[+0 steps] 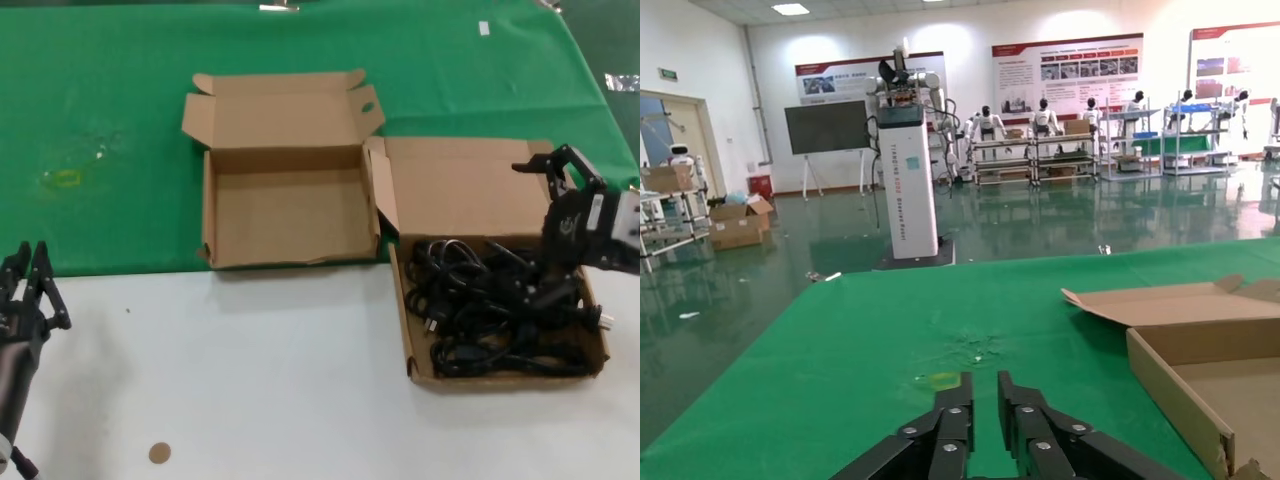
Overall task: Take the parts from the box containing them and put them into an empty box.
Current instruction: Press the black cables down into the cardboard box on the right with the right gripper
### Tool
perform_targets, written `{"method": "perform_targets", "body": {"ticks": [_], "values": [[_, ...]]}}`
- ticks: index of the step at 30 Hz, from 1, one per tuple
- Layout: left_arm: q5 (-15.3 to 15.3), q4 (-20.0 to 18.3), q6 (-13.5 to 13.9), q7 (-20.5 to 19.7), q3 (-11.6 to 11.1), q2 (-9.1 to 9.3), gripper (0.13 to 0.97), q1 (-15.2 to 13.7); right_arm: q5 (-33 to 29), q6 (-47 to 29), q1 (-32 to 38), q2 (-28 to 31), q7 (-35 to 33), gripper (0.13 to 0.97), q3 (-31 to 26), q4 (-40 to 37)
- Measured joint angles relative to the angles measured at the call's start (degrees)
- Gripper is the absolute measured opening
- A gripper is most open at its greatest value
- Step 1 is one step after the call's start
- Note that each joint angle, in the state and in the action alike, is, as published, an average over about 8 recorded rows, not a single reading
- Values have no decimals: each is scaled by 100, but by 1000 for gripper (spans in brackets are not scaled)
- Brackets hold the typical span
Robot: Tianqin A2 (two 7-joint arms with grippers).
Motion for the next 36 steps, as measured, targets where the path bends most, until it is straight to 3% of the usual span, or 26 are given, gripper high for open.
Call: {"method": "perform_targets", "body": {"ticks": [8, 14, 30, 36], "values": [[0, 0, 0, 0, 0, 0, 185, 0, -322, -1258, 896, 95, -286, 966, -466, -438], [0, 0, 0, 0, 0, 0, 157, 0, -638, -1776, 1360, -35, -455, 966, -748, -813], [1, 0, 0, -1, 0, 0, 152, 0, -1219, -1877, 2004, -668, -985, 939, -1074, -1994], [1, 0, 0, -4, 0, 0, 152, 0, -1300, -1833, 2072, -803, -1068, 865, -1104, -2211]]}}
